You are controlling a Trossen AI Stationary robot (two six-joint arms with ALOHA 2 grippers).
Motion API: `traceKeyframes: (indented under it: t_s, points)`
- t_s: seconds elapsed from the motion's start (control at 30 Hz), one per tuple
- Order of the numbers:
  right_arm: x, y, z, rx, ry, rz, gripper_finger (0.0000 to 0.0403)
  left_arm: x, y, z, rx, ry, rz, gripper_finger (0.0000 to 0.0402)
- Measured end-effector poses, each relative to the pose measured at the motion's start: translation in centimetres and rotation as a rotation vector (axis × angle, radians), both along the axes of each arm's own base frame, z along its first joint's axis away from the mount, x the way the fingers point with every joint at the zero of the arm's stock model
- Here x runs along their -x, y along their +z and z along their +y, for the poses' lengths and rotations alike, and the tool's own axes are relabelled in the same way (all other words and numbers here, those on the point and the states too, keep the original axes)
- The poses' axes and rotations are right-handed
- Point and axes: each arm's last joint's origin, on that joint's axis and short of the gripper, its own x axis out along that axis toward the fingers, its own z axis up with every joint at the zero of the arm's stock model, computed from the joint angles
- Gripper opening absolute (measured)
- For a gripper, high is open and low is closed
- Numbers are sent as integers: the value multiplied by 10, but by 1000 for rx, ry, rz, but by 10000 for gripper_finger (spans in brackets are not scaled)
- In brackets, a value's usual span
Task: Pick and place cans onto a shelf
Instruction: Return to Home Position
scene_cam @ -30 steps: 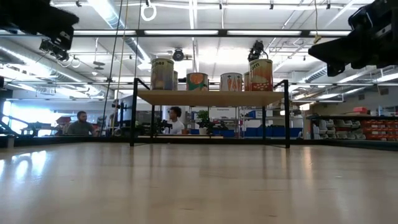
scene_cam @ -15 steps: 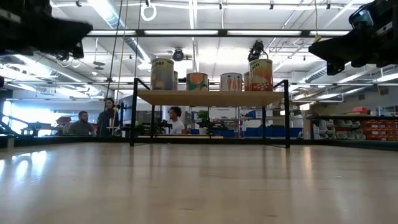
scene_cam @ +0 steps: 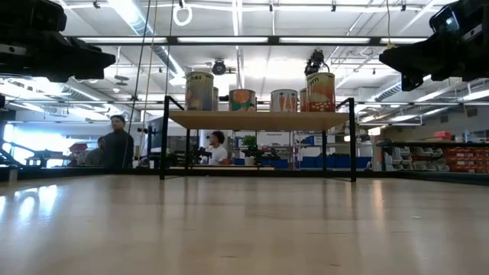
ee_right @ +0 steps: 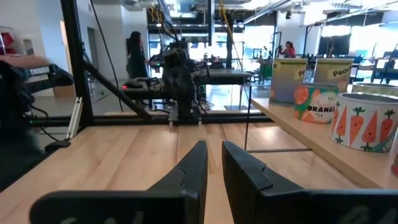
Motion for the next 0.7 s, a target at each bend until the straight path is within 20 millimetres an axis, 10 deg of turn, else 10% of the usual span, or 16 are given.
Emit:
traceKeyframes:
  t_s: [0.7]
  points:
    - [0,2,0,-1,0,-20,55,0,0,0,3,0,1,39]
